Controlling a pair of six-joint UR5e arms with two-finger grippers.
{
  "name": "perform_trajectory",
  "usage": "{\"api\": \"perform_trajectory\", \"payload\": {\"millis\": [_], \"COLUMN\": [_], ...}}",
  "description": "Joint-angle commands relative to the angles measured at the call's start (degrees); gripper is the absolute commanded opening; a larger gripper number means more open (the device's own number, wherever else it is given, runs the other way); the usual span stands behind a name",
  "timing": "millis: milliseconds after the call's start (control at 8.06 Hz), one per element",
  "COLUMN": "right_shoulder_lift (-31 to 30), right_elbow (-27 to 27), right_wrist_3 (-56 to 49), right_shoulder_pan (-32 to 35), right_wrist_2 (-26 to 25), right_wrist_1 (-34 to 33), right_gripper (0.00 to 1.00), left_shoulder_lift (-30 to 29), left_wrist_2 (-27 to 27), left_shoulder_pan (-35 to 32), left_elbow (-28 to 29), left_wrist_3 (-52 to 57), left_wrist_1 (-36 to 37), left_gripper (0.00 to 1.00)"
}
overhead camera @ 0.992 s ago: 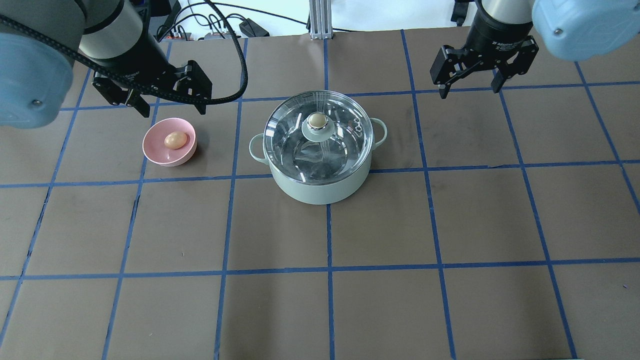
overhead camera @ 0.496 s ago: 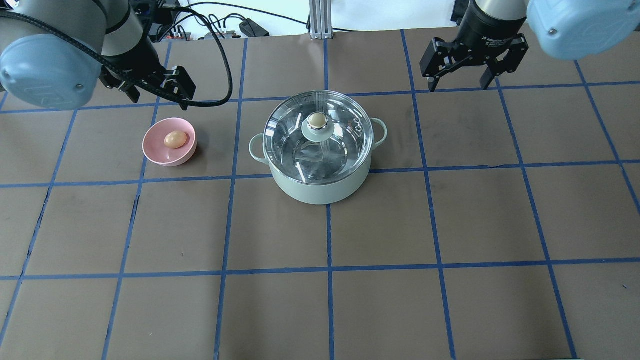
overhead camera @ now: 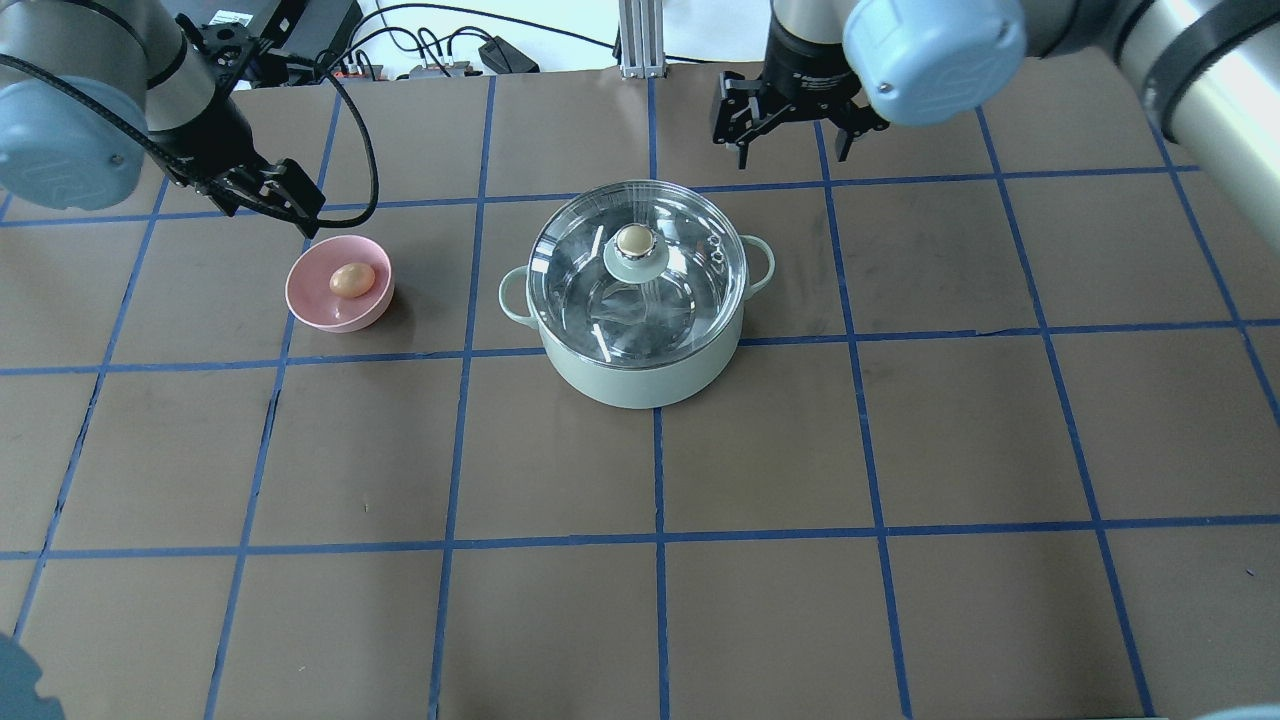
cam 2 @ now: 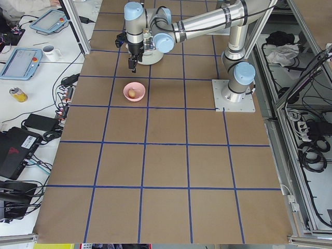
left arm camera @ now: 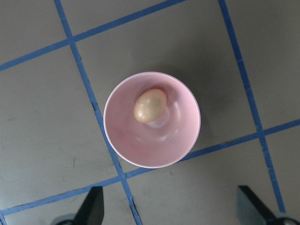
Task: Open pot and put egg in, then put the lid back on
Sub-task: 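Move the right gripper over the lid knob while the left nears the bowl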
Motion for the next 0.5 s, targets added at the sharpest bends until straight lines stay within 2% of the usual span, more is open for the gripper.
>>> {"api": "perform_trajectory", "payload": {"millis": [0,372], "right_shoulder_lift": [6.0,9.2], "right_elbow": [-2.6,-4.4], "right_wrist_3": [8.9,15.0], "right_shoulder_pan": [6.4,10.2], "right_wrist_2": [-1.0,2.1], "right_wrist_1": [-3.6,-4.2], "right_gripper": [1.00,1.00], "left_shoulder_lift": [-4.9,-6.1], "left_wrist_2": [-0.8,-1.2], "left_shoulder_pan": [0.3,-1.2], "left_elbow": [0.0,-0.3], "left_wrist_3": [1.4,4.2], "left_wrist_1": [7.9,13.0], "left_gripper": [1.00,1.00]}}
